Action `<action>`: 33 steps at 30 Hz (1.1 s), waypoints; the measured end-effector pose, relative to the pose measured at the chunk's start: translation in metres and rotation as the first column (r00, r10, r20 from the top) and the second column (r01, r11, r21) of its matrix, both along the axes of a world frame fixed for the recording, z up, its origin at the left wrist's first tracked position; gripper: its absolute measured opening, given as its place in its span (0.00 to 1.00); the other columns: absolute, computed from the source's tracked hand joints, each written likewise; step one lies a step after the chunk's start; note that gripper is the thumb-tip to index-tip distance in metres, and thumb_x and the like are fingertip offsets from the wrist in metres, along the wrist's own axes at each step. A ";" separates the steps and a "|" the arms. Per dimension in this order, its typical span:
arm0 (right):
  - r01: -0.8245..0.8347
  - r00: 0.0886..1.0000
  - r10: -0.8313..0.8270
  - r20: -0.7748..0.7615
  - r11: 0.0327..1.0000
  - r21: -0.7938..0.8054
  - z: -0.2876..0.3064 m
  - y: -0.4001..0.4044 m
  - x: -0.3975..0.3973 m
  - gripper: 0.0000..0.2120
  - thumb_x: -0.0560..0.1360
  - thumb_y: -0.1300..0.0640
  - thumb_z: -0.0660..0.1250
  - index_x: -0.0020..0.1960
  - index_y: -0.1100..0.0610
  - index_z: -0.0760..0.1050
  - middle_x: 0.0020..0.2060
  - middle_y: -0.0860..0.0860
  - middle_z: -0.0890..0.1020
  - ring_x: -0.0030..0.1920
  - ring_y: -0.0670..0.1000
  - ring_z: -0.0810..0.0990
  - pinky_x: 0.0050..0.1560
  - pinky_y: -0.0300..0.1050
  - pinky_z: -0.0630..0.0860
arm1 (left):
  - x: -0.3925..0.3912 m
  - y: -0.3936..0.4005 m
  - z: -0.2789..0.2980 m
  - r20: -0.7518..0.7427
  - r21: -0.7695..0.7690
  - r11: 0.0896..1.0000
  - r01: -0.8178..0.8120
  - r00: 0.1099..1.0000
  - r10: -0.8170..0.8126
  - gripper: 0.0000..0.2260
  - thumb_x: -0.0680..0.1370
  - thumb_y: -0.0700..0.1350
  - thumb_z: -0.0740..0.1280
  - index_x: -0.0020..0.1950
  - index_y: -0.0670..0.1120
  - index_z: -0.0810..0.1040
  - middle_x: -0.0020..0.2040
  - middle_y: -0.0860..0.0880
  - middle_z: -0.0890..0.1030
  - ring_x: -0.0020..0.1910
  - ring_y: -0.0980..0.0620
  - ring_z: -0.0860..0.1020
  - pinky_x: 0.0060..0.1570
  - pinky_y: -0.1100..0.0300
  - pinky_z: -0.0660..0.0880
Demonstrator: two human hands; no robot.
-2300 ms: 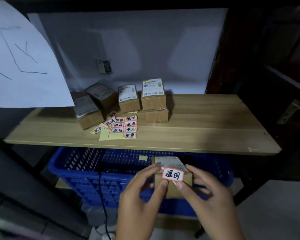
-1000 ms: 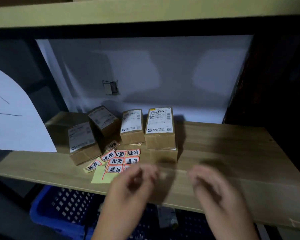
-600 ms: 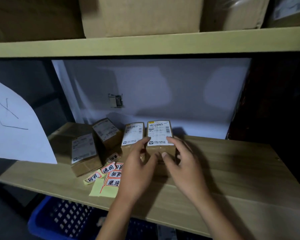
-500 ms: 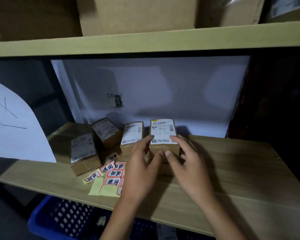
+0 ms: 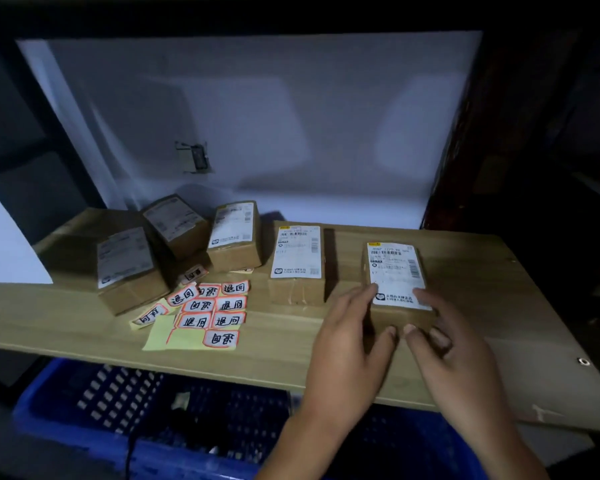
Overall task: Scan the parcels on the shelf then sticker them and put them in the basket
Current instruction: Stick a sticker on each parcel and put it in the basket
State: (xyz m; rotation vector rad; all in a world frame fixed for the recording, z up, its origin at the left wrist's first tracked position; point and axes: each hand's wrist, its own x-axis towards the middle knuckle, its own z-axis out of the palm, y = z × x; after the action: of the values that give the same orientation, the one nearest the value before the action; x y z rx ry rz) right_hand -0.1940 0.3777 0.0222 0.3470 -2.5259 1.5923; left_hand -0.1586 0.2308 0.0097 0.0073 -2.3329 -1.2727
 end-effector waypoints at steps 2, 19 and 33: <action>0.053 0.995 -0.045 -0.092 0.995 0.085 0.006 -0.006 0.007 0.26 0.75 0.60 0.71 0.69 0.39 0.73 0.70 0.43 0.76 0.65 0.41 0.77 0.59 0.21 0.67 | 0.011 -0.009 0.006 -0.029 0.007 1.000 -0.031 0.999 0.031 0.25 0.80 0.44 0.73 0.77 0.49 0.74 0.74 0.56 0.76 0.74 0.61 0.72 0.75 0.63 0.68; -0.293 0.871 0.462 -0.164 0.759 0.581 -0.002 -0.184 0.054 0.18 0.78 0.44 0.61 0.64 0.48 0.78 0.56 0.43 0.79 0.59 0.50 0.74 0.60 0.50 0.75 | 0.116 -0.145 -0.027 0.073 -0.390 0.752 -0.532 0.796 0.601 0.13 0.80 0.56 0.65 0.61 0.56 0.84 0.64 0.60 0.83 0.68 0.56 0.76 0.55 0.54 0.66; -0.160 0.948 0.276 -0.158 0.842 0.515 -0.004 -0.120 0.036 0.11 0.74 0.44 0.70 0.53 0.48 0.82 0.47 0.43 0.80 0.53 0.49 0.78 0.51 0.46 0.75 | 0.109 -0.087 -0.040 -0.042 -0.362 0.855 -0.372 0.922 0.384 0.15 0.77 0.49 0.66 0.62 0.56 0.84 0.59 0.64 0.83 0.60 0.56 0.78 0.52 0.53 0.69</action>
State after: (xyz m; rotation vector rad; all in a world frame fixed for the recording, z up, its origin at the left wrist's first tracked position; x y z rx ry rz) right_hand -0.1580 0.2577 0.0183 0.8514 -2.7496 0.8522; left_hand -0.0491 0.1435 -0.0299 0.3518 -2.4045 -0.6424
